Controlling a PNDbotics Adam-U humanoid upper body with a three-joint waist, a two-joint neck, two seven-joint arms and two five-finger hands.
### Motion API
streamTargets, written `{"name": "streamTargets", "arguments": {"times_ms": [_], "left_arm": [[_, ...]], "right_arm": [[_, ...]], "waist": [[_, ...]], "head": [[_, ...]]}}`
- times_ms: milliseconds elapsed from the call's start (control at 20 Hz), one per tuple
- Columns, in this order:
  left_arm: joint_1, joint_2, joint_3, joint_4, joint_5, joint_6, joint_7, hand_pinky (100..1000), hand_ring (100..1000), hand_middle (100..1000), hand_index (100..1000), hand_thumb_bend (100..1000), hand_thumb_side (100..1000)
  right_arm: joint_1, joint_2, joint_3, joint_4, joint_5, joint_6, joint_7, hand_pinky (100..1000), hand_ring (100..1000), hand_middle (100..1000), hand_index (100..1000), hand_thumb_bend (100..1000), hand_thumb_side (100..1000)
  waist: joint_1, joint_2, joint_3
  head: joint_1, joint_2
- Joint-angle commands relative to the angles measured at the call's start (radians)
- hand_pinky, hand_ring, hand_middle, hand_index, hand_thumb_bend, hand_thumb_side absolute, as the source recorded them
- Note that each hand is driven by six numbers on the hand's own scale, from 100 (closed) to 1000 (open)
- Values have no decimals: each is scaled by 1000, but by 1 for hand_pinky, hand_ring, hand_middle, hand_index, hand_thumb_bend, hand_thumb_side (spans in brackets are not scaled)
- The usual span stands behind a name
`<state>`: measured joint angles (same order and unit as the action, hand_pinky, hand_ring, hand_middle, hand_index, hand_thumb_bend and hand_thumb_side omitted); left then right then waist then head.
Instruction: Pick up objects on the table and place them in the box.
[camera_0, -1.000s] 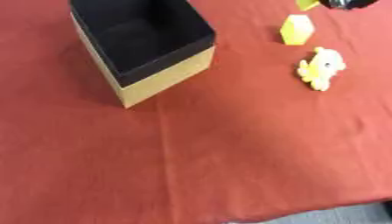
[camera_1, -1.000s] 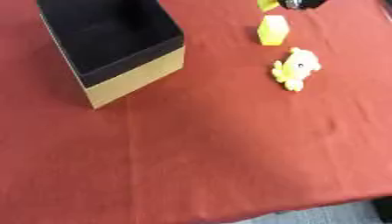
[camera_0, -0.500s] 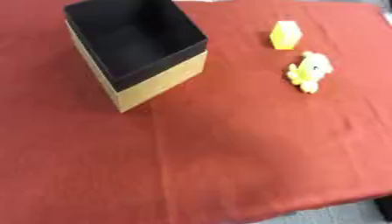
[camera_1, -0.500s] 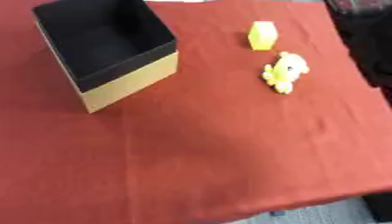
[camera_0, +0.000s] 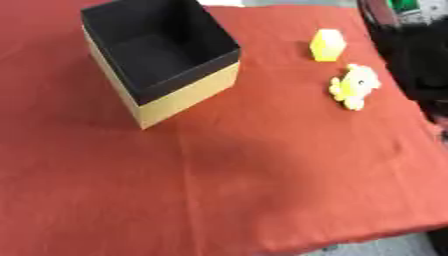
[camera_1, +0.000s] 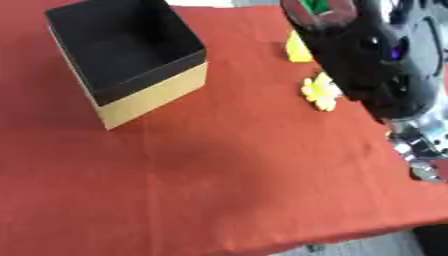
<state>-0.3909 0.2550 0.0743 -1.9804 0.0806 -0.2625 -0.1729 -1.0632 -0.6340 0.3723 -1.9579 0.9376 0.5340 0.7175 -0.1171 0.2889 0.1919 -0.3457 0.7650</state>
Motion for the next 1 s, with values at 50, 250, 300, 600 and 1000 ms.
{"name": "streamTargets", "arguments": {"times_ms": [50, 250, 300, 600, 1000], "left_arm": [[-17, 5, -3, -20, 11, -2, -4, 493, 583, 677, 601, 100, 575], [-23, 2, -6, -20, 13, -2, -9, 493, 583, 678, 601, 100, 575], [-24, 2, -7, -20, 14, -2, -10, 493, 584, 678, 601, 100, 575], [-31, -1, -10, -20, 17, -2, -16, 493, 584, 678, 601, 100, 575], [-36, -5, -10, -20, 19, 0, -18, 494, 585, 679, 602, 100, 576]], "right_arm": [[-22, 18, 12, 28, 26, 202, 190, 498, 408, 260, 392, 100, 100], [-26, 52, 30, 50, 42, 209, 190, 491, 403, 257, 389, 100, 100], [-28, 59, 34, 51, 42, 210, 190, 491, 403, 257, 389, 100, 100], [-28, 85, 61, 71, 32, 219, 190, 490, 406, 261, 391, 100, 100], [-12, 89, 97, 103, -10, 239, 190, 494, 417, 275, 399, 100, 100]], "waist": [[5, -21, 4], [5, -17, 11], [5, -16, 12], [3, -11, 22], [-5, -12, 31]], "head": [[-10, 5], [-15, 5], [-16, 5], [-19, 5], [-13, 4]]}}
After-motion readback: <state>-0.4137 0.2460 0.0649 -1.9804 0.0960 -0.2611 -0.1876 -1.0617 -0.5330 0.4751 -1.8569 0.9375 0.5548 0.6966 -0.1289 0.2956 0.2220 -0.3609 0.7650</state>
